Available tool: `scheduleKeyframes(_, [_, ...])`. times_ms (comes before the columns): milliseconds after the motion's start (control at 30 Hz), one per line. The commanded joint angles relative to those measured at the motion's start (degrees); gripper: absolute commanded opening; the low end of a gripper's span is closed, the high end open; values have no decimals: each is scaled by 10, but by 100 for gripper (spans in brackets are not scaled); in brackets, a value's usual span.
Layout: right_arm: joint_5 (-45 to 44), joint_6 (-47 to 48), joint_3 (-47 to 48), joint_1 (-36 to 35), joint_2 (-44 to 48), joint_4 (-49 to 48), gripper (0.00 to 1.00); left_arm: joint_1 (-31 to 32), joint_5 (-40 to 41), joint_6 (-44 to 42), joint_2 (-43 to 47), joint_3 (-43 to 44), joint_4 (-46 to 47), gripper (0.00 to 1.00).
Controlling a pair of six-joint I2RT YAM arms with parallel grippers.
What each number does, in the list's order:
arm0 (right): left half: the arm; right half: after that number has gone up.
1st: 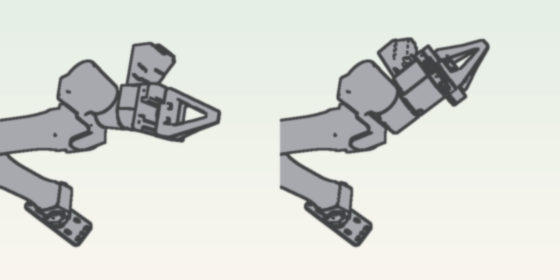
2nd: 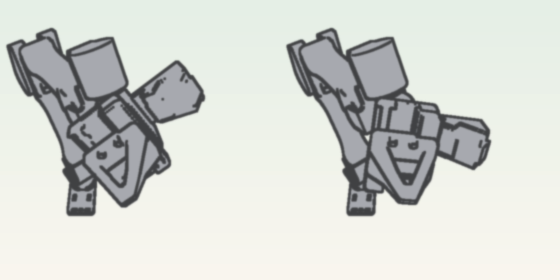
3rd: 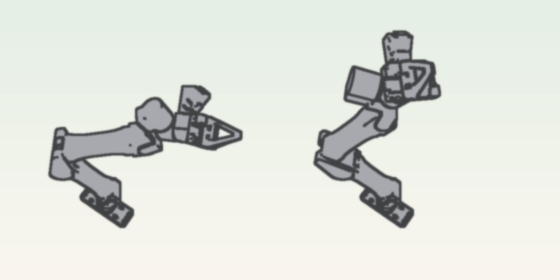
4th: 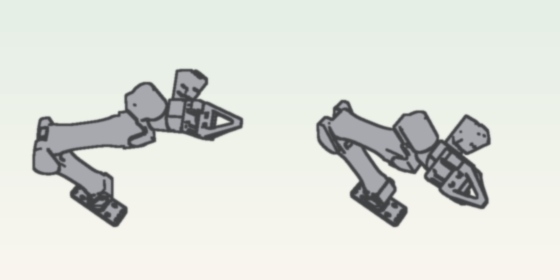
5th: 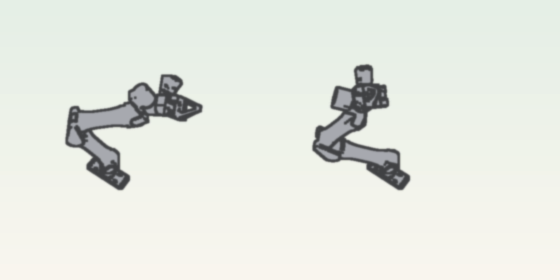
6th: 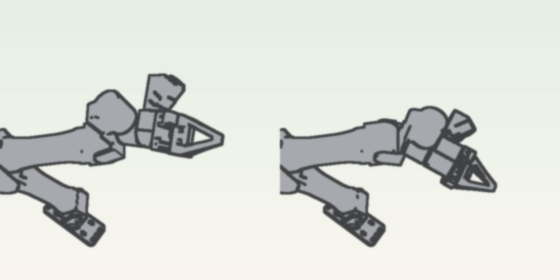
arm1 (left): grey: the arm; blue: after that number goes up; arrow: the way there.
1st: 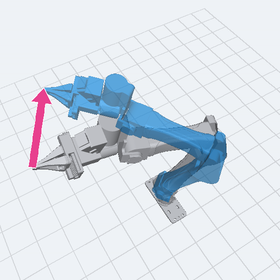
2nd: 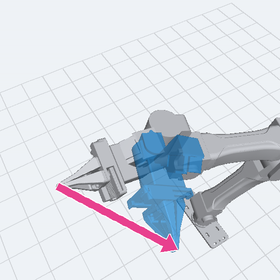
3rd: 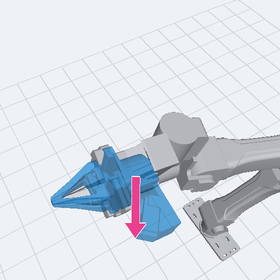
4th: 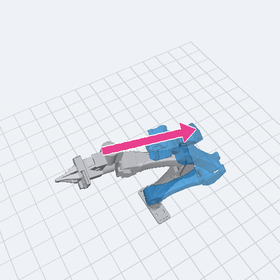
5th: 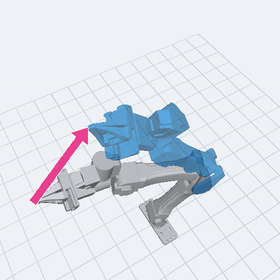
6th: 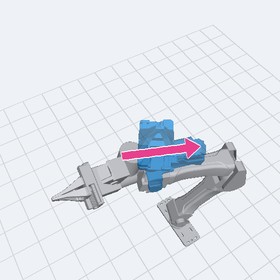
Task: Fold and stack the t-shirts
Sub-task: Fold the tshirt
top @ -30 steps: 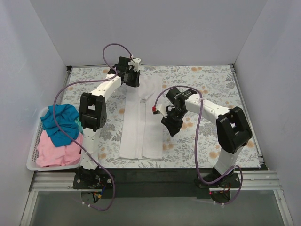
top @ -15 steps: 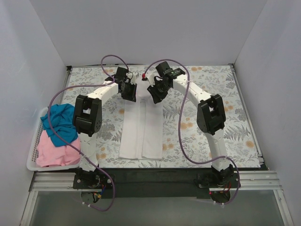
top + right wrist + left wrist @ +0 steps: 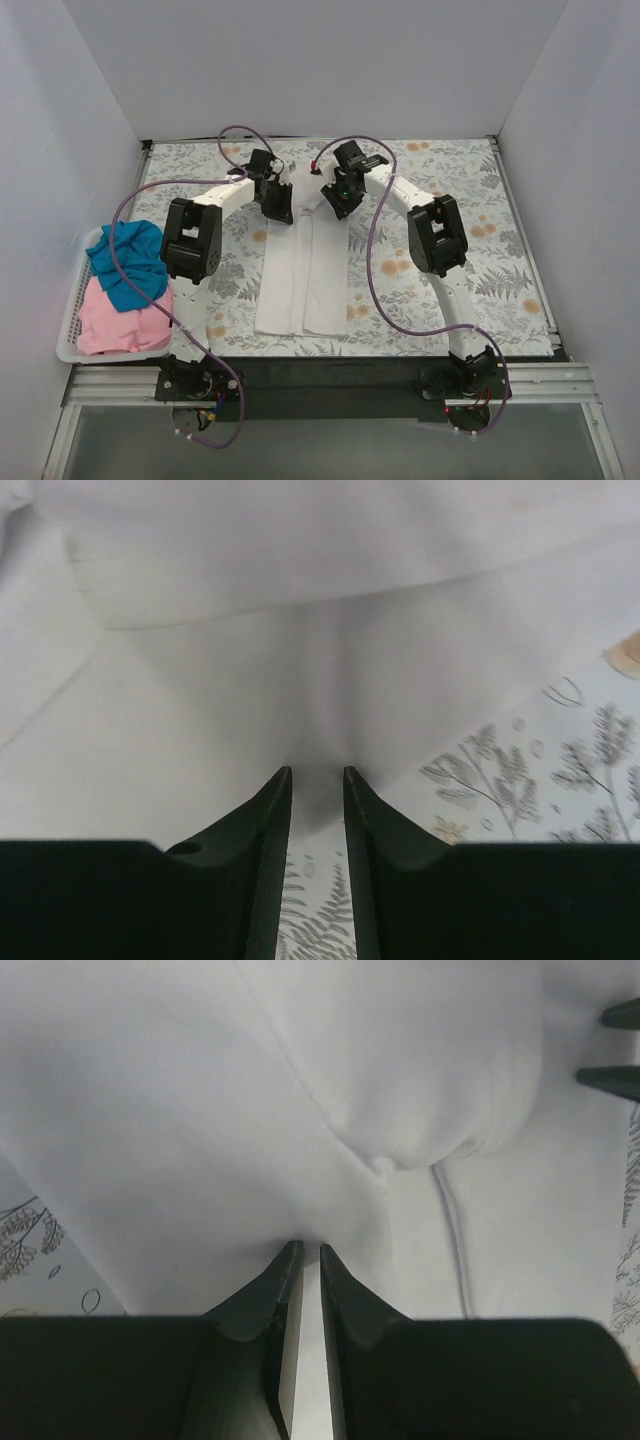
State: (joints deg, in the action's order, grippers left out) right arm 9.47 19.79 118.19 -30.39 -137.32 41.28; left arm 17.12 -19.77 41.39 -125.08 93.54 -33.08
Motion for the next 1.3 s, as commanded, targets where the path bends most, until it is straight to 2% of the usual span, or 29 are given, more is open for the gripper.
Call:
scheduleKeyframes(0, [-43,-12,-13,37,-4,-20,34,4,-14,19,-25,30,11,12])
scheduleKeyframes(467, [-77,31,30,74,-35,-35,34,13,-76,96,-134,179,23,15])
scheduleKeyframes(633, [-110,51,63,77,-51,-44,34,16,-115,124,-127,172,28,17])
scheduleKeyframes(867, [-126,55,77,79,-58,-48,34,13,-89,118,-91,154,34,22])
scheduleKeyframes(1033, [-78,51,42,77,35,-43,40,-7,-77,57,-43,160,34,34])
scheduleKeyframes(1067, [-67,53,35,78,55,-38,45,-10,-86,43,-12,157,35,37])
scheduleKeyframes(1133, [-31,67,21,77,124,-37,54,-14,-102,-18,29,148,32,53])
scheduleKeyframes(1167, [-21,73,3,78,149,-41,62,-16,-113,-38,52,127,32,63])
scheduleKeyframes(1200, [-4,84,-3,77,197,-45,66,-18,-136,-64,106,110,35,77])
scheduleKeyframes(1233, [4,93,-9,78,219,-47,69,-19,-147,-86,133,95,35,83])
scheduleKeyframes(1267, [12,101,-23,77,241,-49,76,-19,-152,-121,156,61,34,84])
